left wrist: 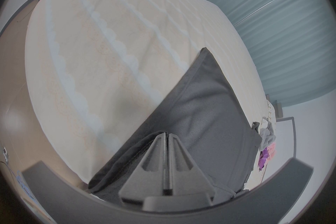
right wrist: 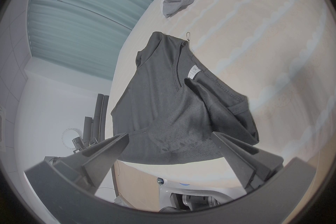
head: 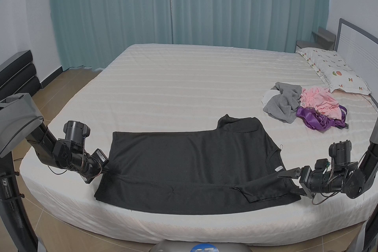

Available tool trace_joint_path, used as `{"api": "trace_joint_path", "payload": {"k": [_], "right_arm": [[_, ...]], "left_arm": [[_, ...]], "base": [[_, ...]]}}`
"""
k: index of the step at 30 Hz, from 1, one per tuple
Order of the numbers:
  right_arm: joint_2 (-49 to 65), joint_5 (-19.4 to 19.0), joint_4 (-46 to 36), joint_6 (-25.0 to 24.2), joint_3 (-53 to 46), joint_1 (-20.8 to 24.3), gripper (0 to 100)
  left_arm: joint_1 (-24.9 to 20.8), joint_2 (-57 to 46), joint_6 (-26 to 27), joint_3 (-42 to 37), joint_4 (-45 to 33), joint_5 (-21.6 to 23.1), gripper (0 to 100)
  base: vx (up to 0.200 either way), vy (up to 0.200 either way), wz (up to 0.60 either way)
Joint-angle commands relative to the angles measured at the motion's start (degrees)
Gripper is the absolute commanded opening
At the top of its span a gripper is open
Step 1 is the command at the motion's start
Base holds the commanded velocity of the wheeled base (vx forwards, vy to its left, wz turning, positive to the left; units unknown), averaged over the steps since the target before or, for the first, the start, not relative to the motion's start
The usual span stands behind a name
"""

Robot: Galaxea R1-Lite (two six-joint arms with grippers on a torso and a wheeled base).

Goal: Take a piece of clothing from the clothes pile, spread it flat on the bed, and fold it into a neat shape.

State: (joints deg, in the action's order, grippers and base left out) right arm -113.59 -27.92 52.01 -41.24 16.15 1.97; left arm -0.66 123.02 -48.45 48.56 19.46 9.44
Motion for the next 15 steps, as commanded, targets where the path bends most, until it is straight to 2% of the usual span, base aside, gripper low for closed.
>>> {"api": "trace_joint_path", "payload": {"k": [1, 11, 15], "right_arm": [[-0.1, 0.0, 0.0, -0.1, -0.1, 0.3, 100], [0.4, 0.8, 0.0, -0.3, -0.2, 1.6, 100], [0.8, 4.9, 0.0, -0.9, -0.7, 4.4, 100]], "left_arm": [[0.0, 0.6, -0.2, 0.1, 0.1, 0.0, 0], [0.7, 1.1, -2.1, 0.5, 0.1, 0.0, 0], [0.9, 1.1, -2.3, 0.5, 0.1, 0.0, 0]], "base": [[0.0, 0.0, 0.0], [0.0, 0.0, 0.0], [0.0, 0.0, 0.0]]}}
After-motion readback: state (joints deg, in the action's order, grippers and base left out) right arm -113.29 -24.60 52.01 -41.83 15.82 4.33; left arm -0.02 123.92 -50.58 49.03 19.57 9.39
